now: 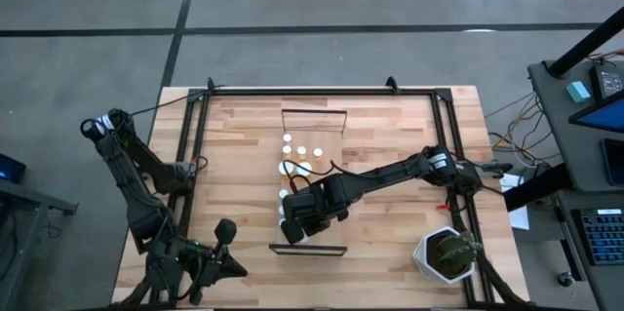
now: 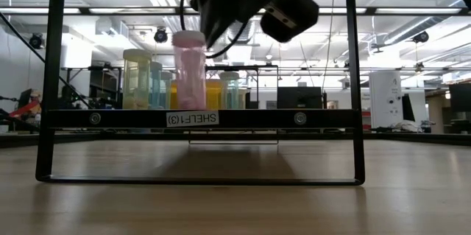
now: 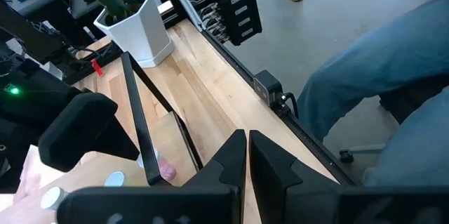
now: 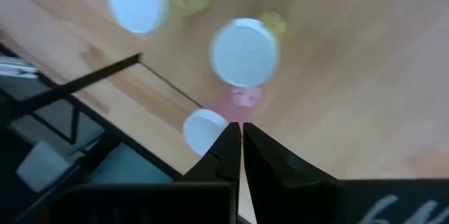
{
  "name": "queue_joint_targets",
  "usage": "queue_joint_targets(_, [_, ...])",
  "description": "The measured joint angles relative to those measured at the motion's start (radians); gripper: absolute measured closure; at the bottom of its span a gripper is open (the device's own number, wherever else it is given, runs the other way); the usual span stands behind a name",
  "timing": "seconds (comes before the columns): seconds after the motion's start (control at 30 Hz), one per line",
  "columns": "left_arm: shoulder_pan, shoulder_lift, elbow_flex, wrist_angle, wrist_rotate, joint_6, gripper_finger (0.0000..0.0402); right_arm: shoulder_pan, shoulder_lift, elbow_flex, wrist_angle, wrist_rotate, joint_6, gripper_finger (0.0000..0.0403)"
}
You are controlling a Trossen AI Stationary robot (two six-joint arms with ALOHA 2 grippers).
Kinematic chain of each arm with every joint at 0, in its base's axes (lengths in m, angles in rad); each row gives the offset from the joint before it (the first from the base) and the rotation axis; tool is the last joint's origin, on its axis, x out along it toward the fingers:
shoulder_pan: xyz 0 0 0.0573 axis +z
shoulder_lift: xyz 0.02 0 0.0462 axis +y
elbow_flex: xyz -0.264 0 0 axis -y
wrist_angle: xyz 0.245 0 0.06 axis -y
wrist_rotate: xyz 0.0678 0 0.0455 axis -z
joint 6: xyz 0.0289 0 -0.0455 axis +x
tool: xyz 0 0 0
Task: Pick and place medicine bottles onto shelf by color
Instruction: Adjust the pill bottles on the shelf
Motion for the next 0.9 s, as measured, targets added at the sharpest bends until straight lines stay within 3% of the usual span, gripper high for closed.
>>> queue_joint_targets(0.43, [0.000, 0.000, 0.000, 0.001, -0.050, 0.008, 0.0400, -0.028, -0.022, 0.006, 0.002, 0.007, -0.165, 0.0394])
queue_joint_targets(0.6, [0.010, 0.000, 0.002, 0.000, -0.115, 0.019, 0.0400, -0.017, -0.087, 0.006, -0.020, 0.071, -0.364, 0.0394])
queue_joint_targets(0.83, [0.108, -0.003, 0.032, 0.003, -0.114, 0.056, 0.0401, 0.045, -0.226, -0.055, -0.024, 0.097, -0.731, 0.0394])
queue_joint_targets(0.9, [0.158, -0.003, 0.037, 0.004, -0.091, 0.059, 0.0401, 0.065, -0.282, -0.107, 0.026, 0.164, -0.823, 0.0394])
